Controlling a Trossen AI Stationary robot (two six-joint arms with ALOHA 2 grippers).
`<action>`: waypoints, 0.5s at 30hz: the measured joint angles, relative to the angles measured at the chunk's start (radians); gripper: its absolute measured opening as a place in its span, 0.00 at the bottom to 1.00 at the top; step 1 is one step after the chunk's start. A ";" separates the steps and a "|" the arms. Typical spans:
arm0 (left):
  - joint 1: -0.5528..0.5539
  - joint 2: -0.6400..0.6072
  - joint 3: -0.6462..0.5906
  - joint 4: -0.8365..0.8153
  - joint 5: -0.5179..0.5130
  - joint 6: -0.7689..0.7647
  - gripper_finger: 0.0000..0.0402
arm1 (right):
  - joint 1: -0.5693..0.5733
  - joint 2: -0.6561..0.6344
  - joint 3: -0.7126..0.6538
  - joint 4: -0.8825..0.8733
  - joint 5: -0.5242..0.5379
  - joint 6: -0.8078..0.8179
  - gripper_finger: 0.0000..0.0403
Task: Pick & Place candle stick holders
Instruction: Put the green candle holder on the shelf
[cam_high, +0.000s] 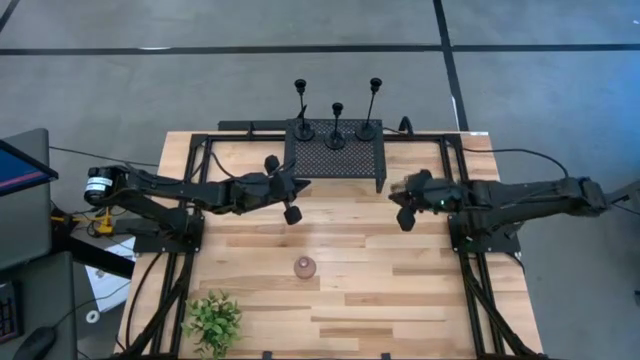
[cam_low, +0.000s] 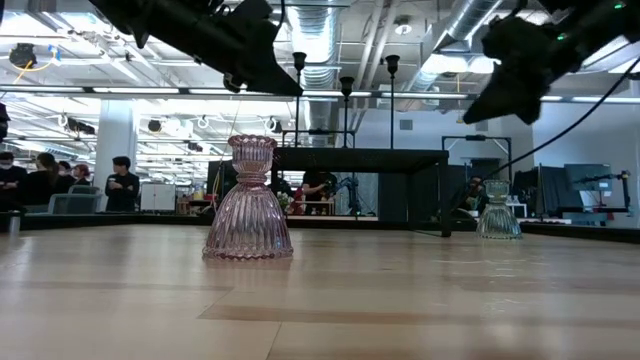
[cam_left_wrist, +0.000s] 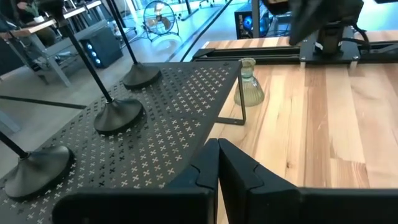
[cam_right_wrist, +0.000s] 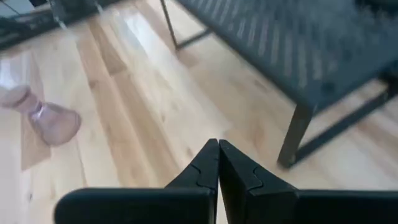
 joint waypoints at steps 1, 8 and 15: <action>0.000 0.000 0.000 0.001 0.000 0.000 0.02 | 0.035 0.000 0.000 -0.025 0.029 0.033 0.00; 0.000 0.000 0.000 0.001 0.000 0.003 0.02 | 0.244 -0.013 0.000 -0.209 0.221 0.268 0.00; 0.000 0.000 0.000 0.000 0.077 0.003 0.02 | 0.277 -0.013 0.000 -0.309 0.280 0.339 0.00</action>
